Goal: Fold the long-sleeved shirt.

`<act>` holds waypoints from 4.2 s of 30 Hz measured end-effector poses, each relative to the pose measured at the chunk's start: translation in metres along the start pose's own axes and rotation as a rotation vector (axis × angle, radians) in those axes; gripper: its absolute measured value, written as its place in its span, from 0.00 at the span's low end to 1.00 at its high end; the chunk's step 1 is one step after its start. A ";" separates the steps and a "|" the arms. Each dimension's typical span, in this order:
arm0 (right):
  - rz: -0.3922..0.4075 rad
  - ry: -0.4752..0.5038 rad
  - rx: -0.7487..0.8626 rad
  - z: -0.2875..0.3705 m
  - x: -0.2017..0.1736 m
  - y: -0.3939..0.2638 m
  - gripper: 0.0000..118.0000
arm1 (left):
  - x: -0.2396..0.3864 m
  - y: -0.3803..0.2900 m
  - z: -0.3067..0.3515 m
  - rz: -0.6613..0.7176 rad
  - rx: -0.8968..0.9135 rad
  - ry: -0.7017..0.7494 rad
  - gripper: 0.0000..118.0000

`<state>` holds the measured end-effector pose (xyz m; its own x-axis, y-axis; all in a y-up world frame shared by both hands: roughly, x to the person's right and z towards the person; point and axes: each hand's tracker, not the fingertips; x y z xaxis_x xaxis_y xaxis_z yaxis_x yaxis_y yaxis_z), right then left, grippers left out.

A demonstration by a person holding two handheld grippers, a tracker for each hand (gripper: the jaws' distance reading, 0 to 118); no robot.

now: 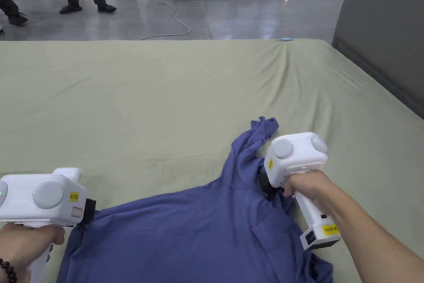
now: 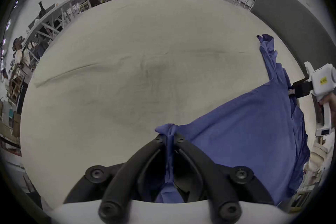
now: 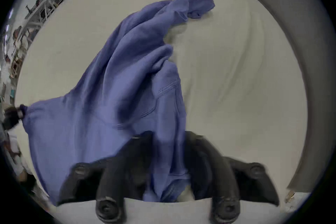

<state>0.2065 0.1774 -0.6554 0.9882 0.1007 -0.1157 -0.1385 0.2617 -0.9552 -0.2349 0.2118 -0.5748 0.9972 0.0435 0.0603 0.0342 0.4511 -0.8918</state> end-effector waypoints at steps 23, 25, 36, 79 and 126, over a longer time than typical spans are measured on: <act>-0.004 -0.048 0.731 0.399 0.077 0.098 0.00 | 0.003 0.178 0.304 -0.012 0.675 -0.068 0.00; -0.046 -0.067 0.811 0.440 0.087 0.116 0.00 | 0.012 0.207 0.340 -0.015 0.763 -0.077 0.00; -0.160 -0.109 1.014 0.562 0.105 0.161 0.00 | 0.038 0.286 0.430 0.022 0.912 -0.029 0.00; 0.110 0.139 0.186 0.205 0.055 -0.255 0.00 | 0.026 -0.148 0.184 -0.121 0.058 -0.141 0.00; -0.025 0.116 0.367 0.095 0.056 0.039 0.47 | 0.055 -0.041 0.047 -0.096 0.153 -0.080 0.00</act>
<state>0.2498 0.2845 -0.6732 0.9896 -0.0139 -0.1433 -0.1075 0.5907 -0.7997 -0.1845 0.2379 -0.5135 0.9812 0.0620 0.1826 0.1122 0.5864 -0.8022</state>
